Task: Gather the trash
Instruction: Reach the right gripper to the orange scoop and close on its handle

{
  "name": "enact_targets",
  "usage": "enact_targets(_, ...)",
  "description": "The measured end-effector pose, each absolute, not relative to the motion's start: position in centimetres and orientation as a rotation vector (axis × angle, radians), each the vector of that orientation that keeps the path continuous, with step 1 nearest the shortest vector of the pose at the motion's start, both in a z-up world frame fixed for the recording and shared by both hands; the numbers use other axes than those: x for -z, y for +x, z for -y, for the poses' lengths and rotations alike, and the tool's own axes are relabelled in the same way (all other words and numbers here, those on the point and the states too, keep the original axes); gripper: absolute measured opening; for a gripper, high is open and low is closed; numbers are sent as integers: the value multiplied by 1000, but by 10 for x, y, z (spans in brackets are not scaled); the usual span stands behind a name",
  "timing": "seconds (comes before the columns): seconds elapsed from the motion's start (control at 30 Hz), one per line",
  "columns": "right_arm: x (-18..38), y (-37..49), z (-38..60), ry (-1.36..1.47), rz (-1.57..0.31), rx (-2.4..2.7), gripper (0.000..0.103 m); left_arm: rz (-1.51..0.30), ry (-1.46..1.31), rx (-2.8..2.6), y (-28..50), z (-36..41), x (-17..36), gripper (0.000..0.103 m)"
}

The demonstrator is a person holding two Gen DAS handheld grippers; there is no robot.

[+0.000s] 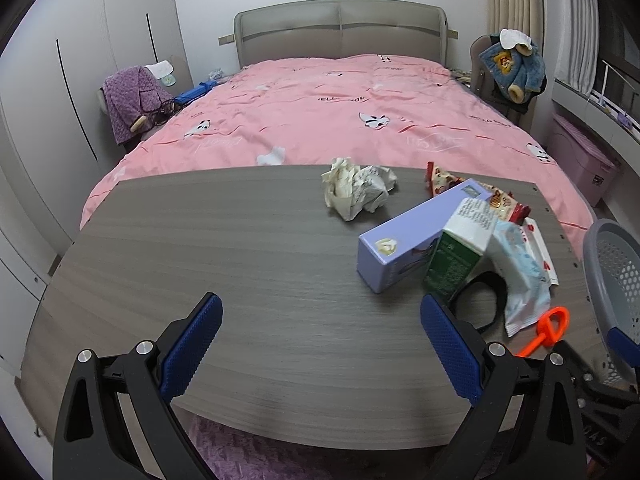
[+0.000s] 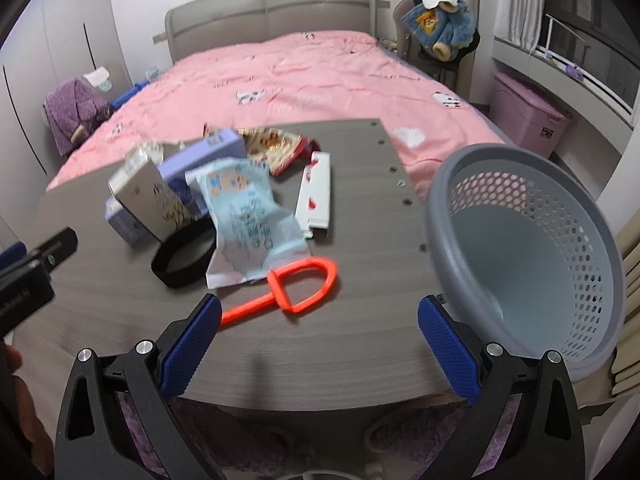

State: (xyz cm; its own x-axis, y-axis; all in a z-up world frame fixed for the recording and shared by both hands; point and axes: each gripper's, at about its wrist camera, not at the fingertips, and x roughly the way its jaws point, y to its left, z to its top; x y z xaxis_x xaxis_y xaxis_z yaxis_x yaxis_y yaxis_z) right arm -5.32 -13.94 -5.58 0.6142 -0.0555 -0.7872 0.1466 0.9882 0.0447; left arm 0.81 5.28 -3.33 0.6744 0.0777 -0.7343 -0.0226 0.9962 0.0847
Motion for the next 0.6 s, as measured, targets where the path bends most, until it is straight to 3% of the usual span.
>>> enact_targets(0.6, 73, -35, 107, -47, -955, 176, 97, -856, 36, -44, 14, -65, 42, 95)
